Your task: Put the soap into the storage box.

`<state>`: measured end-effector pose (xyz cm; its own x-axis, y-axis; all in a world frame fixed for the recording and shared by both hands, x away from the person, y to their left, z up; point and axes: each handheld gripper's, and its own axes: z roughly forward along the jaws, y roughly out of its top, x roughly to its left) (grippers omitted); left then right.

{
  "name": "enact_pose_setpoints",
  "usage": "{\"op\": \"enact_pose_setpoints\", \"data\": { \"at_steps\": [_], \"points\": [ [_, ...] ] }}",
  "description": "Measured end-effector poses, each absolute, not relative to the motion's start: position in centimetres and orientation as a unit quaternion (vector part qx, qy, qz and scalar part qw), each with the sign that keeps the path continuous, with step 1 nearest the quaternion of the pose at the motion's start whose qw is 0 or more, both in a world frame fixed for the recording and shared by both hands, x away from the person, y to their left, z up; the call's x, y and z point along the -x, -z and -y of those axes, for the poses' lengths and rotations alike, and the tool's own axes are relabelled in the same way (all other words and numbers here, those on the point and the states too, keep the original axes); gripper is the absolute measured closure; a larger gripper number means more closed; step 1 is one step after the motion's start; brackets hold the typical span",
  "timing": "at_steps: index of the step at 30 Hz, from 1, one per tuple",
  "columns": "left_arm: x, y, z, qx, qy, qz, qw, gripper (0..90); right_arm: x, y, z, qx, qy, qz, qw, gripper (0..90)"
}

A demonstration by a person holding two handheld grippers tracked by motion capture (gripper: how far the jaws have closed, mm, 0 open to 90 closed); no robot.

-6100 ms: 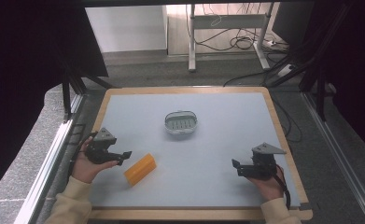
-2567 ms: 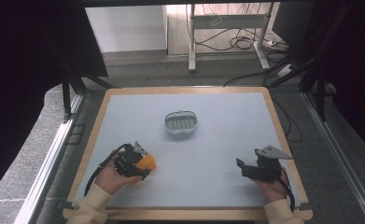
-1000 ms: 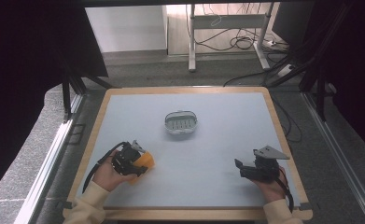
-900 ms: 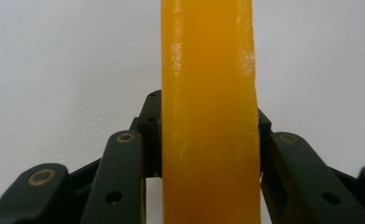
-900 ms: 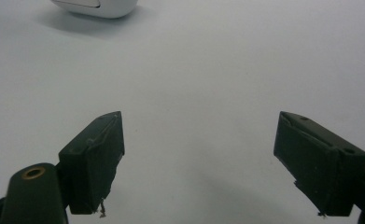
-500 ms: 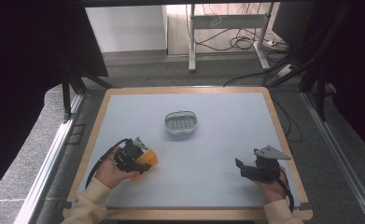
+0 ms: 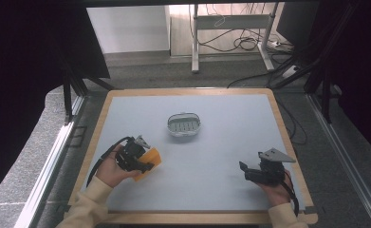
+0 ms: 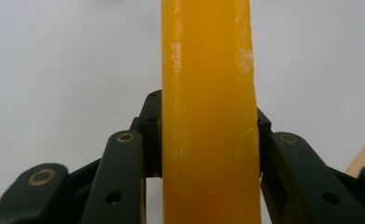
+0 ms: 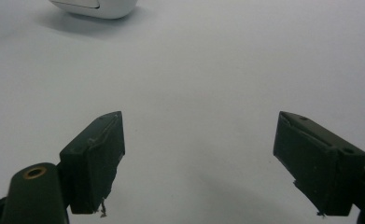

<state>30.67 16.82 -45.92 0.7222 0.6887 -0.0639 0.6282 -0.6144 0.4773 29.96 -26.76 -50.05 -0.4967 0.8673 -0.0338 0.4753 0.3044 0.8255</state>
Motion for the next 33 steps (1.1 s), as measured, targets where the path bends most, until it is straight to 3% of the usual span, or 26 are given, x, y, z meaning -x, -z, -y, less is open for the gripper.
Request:
{"op": "enact_pose_setpoints", "data": {
  "at_steps": [33],
  "points": [
    [-33.7, 44.8, -17.5, -0.895, -0.053, -0.362, 0.254, 62.4, -30.0, 50.1, 26.9, -0.442, -0.392, -0.767, 0.252, 17.5]
  ]
}}
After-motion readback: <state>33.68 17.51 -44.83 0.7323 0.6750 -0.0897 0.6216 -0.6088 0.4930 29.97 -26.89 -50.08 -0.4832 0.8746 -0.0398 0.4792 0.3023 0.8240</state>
